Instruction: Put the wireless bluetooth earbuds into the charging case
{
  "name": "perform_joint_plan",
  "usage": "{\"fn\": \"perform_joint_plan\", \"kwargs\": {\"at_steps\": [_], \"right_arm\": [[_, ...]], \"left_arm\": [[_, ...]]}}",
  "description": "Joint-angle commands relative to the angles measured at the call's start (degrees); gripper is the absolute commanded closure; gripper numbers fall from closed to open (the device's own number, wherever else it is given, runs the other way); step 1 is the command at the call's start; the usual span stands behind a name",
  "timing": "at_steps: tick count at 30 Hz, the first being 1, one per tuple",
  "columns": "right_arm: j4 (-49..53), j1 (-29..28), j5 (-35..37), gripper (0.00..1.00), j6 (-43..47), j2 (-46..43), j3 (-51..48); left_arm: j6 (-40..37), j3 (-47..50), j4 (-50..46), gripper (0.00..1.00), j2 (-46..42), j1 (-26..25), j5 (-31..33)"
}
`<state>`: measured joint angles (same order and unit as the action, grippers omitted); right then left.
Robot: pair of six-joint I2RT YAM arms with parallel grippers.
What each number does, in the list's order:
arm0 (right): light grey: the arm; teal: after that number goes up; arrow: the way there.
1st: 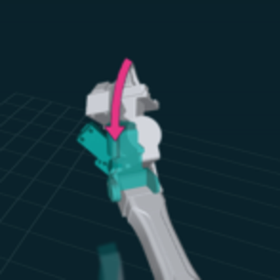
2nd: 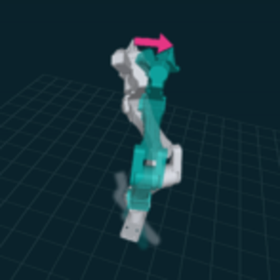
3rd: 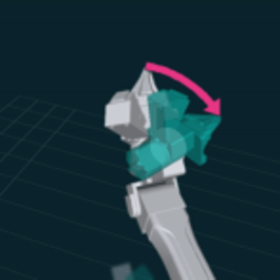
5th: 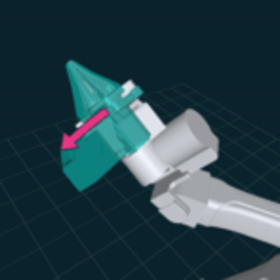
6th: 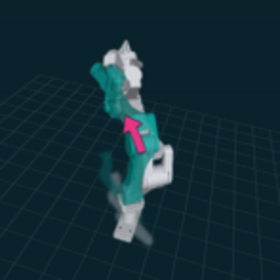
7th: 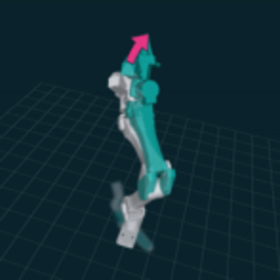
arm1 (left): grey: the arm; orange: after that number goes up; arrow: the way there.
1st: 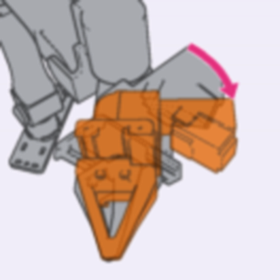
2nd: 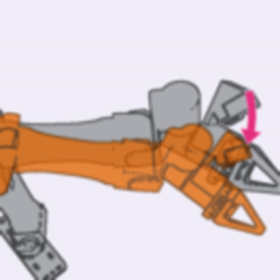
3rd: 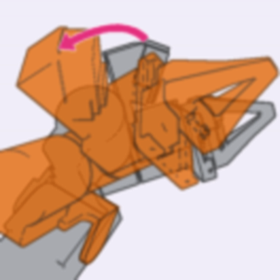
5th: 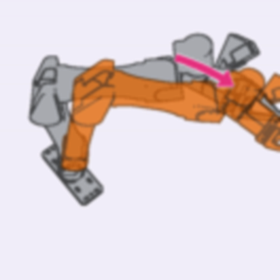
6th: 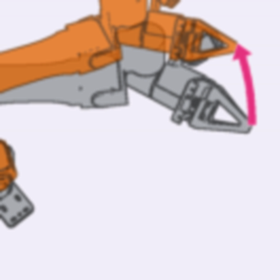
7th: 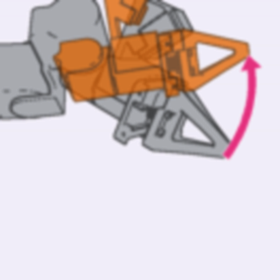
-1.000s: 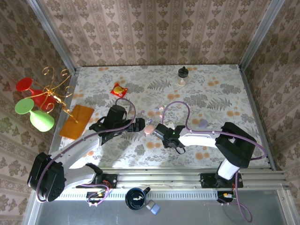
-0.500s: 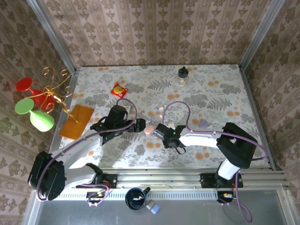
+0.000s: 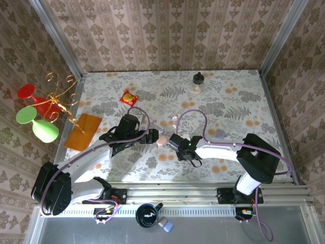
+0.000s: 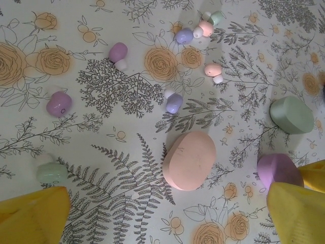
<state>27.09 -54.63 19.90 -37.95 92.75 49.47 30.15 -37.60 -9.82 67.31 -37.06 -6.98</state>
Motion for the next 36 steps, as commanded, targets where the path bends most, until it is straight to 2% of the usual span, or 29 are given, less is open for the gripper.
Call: {"fn": "perform_joint_plan", "kwargs": {"at_steps": [1, 10, 21, 27, 32, 36], "right_arm": [[1.36, -0.21, -1.46, 0.47, -0.57, 1.00, -0.39], [0.99, -0.15, -1.75, 0.52, -0.62, 2.16, -0.32], [-0.59, 0.51, -0.92, 0.50, -2.09, 2.18, 0.39], [-1.79, 1.30, -0.47, 0.56, -0.86, 1.14, -0.42], [-5.59, 2.37, -1.49, 0.60, 10.22, -3.90, -3.70], [-8.75, 5.03, -5.44, 0.61, 21.10, -10.33, -6.45]], "left_arm": [[-0.72, -0.89, 0.84, 0.00, 0.27, -0.15, 0.67], [-0.77, -1.00, 1.21, 0.00, 0.76, -0.55, 0.57], [-0.71, -0.76, 1.43, 0.00, 0.81, -0.82, 0.63], [-0.81, -0.54, 1.83, 0.00, 0.90, -0.90, 0.55], [-2.59, -0.90, -0.68, 0.00, 1.30, 0.32, 0.94], [-4.57, 1.02, 0.96, 0.00, -0.46, 4.12, -3.90]]}}
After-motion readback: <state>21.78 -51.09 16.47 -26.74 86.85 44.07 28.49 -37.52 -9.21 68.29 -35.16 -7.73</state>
